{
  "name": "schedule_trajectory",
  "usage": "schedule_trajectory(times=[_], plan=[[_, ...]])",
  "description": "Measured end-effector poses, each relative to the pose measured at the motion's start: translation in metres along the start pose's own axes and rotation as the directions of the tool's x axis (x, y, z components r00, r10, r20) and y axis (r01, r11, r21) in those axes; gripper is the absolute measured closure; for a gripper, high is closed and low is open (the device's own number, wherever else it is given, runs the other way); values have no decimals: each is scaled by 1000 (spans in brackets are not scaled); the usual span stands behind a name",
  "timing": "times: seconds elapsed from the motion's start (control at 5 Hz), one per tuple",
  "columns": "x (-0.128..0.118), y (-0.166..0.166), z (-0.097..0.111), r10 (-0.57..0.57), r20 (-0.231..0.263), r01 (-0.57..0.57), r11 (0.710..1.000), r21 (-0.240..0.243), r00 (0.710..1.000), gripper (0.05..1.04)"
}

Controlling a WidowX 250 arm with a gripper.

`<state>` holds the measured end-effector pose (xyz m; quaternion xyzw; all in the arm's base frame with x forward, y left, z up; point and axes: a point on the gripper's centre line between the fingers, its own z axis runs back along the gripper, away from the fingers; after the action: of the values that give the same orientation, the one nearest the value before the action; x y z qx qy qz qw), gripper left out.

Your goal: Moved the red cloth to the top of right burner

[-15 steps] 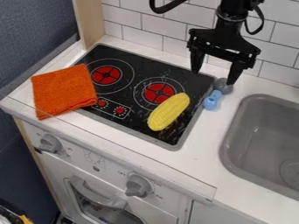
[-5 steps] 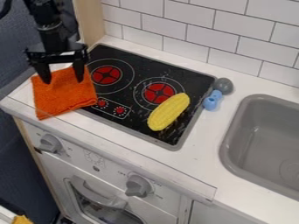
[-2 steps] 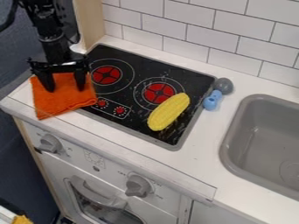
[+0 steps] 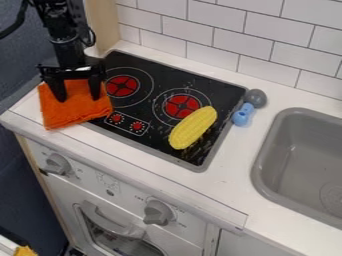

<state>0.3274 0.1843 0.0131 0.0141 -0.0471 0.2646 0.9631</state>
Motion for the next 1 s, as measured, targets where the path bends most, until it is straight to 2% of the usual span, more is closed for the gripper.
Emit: schedule_trajectory(times=[0.6,1.0], plan=[[23,-40,2,-97,35,99,994,-50,995,82],[49,-68,-2,-131,48,134,988,-70,990,82]])
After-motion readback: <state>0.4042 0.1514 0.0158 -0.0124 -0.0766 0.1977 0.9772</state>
